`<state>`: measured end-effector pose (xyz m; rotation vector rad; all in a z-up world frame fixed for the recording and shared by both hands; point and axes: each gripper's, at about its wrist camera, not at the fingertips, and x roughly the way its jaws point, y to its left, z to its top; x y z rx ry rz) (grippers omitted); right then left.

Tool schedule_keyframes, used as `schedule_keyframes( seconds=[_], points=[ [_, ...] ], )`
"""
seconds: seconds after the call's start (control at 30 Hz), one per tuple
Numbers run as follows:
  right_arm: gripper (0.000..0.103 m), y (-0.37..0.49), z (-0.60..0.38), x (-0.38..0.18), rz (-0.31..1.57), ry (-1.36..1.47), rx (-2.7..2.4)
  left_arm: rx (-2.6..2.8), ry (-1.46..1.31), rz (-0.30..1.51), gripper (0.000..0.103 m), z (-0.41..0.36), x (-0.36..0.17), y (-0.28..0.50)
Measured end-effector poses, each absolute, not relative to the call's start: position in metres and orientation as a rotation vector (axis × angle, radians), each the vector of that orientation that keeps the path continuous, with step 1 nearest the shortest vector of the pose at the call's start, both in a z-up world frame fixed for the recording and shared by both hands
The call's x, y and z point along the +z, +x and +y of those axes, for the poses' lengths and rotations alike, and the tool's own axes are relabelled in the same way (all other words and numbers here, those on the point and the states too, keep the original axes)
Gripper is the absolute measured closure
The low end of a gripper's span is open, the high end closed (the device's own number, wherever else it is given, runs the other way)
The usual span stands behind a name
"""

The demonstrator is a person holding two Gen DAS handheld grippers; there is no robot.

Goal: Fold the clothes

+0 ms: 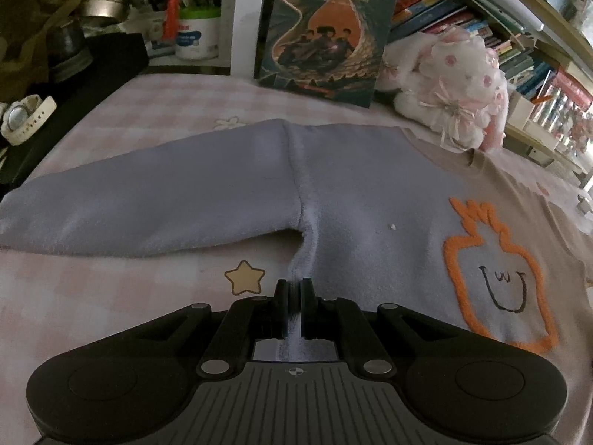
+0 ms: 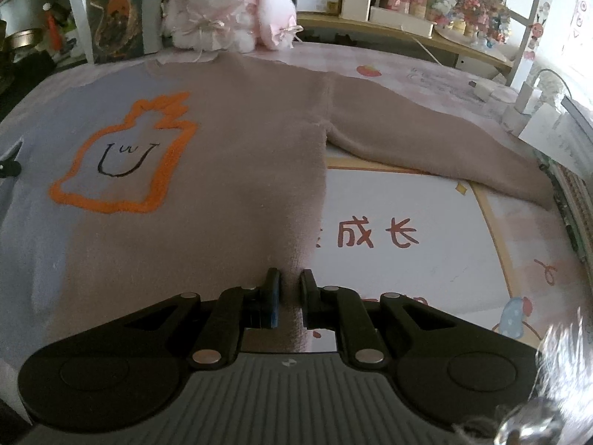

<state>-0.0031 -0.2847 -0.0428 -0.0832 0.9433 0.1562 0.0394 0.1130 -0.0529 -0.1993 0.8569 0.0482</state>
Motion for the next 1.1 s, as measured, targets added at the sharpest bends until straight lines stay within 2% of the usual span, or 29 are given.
schedule_keyframes(
  seconds=[0.37, 0.43, 0.57, 0.63, 0.67, 0.73, 0.77, 0.9, 1.1],
  points=[
    [0.092, -0.003, -0.283, -0.041, 0.947, -0.095, 0.158, 0.045, -0.202, 0.855, 0.097, 0.115, -0.051, 0.039],
    [0.092, -0.002, -0.283, -0.041, 0.950, -0.093, 0.156, 0.041, -0.200, 0.845, 0.094, 0.113, -0.048, 0.036],
    [0.086, -0.002, -0.282, -0.040, 0.952, -0.097, 0.145, 0.030, -0.178, 0.814, 0.090, 0.109, -0.038, 0.025],
    [0.076, -0.002, -0.282, -0.039, 0.949, -0.099, 0.126, 0.016, -0.167, 0.792, 0.085, 0.106, -0.032, 0.016],
    [0.074, -0.003, -0.283, -0.037, 0.945, -0.091, 0.119, 0.011, -0.157, 0.783, 0.083, 0.104, -0.029, 0.011],
    [0.065, -0.006, -0.283, -0.033, 0.935, -0.075, 0.110, 0.014, -0.139, 0.774, 0.073, 0.100, -0.024, 0.002],
    [0.062, -0.007, -0.282, -0.031, 0.929, -0.070, 0.105, 0.018, -0.133, 0.772, 0.072, 0.098, -0.022, -0.003],
    [0.039, -0.017, -0.271, -0.021, 0.895, -0.075, 0.079, 0.029, -0.134, 0.782, 0.070, 0.092, -0.018, -0.020],
    [0.027, -0.032, -0.255, -0.013, 0.866, -0.047, 0.037, -0.019, -0.111, 0.783, 0.062, 0.082, -0.014, -0.036]
  ],
)
